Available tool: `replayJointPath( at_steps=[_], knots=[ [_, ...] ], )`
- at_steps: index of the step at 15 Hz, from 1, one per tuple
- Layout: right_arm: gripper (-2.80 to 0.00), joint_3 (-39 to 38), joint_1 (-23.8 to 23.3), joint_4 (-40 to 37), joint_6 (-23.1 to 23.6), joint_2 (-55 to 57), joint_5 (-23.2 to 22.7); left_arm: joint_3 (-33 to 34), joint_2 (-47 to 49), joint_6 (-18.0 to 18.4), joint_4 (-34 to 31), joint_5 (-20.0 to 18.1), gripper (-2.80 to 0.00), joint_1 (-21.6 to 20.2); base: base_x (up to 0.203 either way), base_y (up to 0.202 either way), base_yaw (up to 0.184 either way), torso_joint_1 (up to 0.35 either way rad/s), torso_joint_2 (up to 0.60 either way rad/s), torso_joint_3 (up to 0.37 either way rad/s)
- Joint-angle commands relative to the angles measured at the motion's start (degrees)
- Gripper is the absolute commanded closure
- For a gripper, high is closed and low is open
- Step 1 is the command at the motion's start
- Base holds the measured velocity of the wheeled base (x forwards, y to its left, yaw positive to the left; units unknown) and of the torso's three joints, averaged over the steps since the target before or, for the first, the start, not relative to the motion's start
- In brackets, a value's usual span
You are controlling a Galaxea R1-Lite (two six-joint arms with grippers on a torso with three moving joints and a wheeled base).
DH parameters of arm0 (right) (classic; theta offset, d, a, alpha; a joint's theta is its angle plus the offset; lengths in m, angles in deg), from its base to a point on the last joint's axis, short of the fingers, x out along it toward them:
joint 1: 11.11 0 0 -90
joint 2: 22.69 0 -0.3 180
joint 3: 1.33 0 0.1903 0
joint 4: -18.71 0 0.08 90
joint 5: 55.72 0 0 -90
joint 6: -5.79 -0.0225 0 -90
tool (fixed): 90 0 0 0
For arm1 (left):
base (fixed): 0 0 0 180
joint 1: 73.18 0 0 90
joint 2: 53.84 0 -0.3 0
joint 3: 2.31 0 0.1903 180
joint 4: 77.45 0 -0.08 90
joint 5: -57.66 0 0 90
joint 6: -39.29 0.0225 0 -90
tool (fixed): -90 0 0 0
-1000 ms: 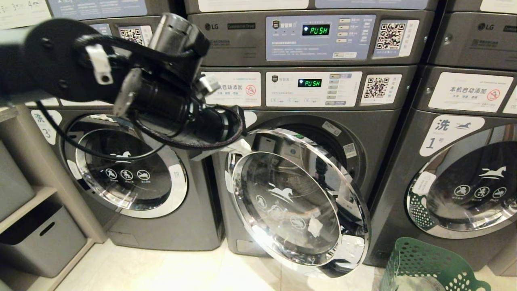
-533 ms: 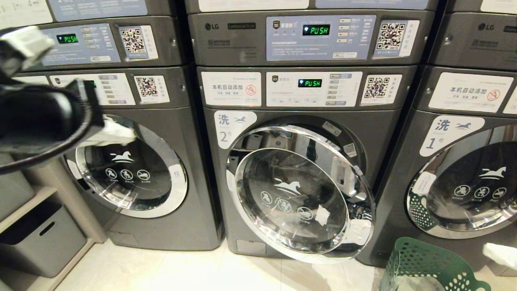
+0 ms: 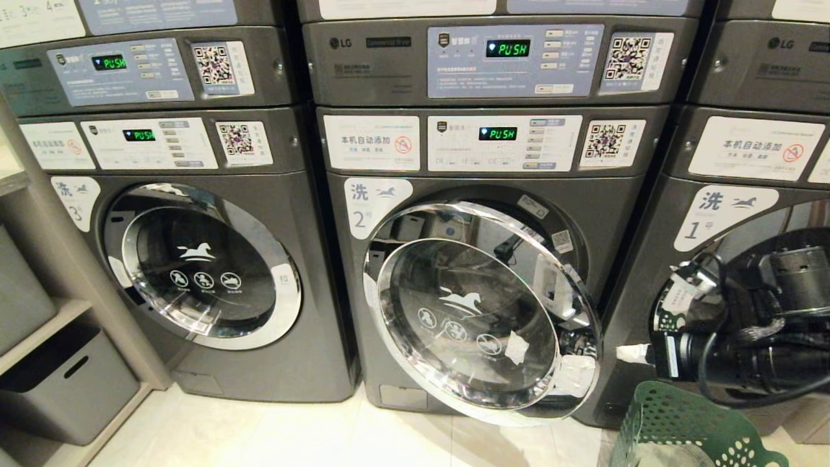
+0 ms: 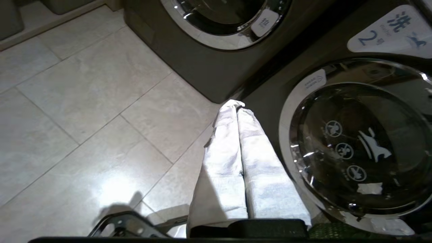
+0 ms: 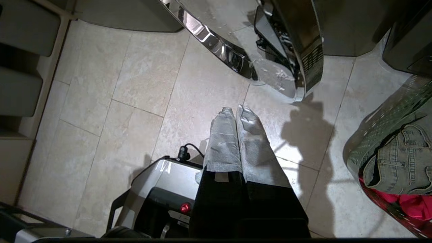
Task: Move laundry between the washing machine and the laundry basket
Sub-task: Press the washing machine door tightly with the right hand
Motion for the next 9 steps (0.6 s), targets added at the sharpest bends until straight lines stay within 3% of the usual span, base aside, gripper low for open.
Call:
replayJointPath(
  at_steps=[1, 2, 3, 9],
  knots=[
    [0.00, 0.0, 0.3, 4.1, -0.1, 8.8, -0.2, 5.4, -10.3, 2.9, -1.2, 0.4, 0.00, -1.6, 0.000, 0.000, 0.000, 0.000, 0.00, 0.000],
    [0.00, 0.2, 0.2, 5.7, -0.1, 10.9, -0.1, 7.3, -12.0, 6.0, -1.4, 0.5, 0.00, -1.8, 0.000, 0.000, 0.000, 0.000, 0.00, 0.000],
    [0.00, 0.3, 0.2, 7.9, -0.2, 12.5, -0.1, 8.1, -12.3, 6.9, -1.3, 0.6, 0.00, -1.8, 0.000, 0.000, 0.000, 0.000, 0.00, 0.000],
    [0.00, 0.2, 0.3, 18.4, 0.0, 20.6, 1.9, 10.9, -12.4, 8.3, -0.8, 0.3, 0.00, -1.7, 0.000, 0.000, 0.000, 0.000, 0.00, 0.000]
  ],
)
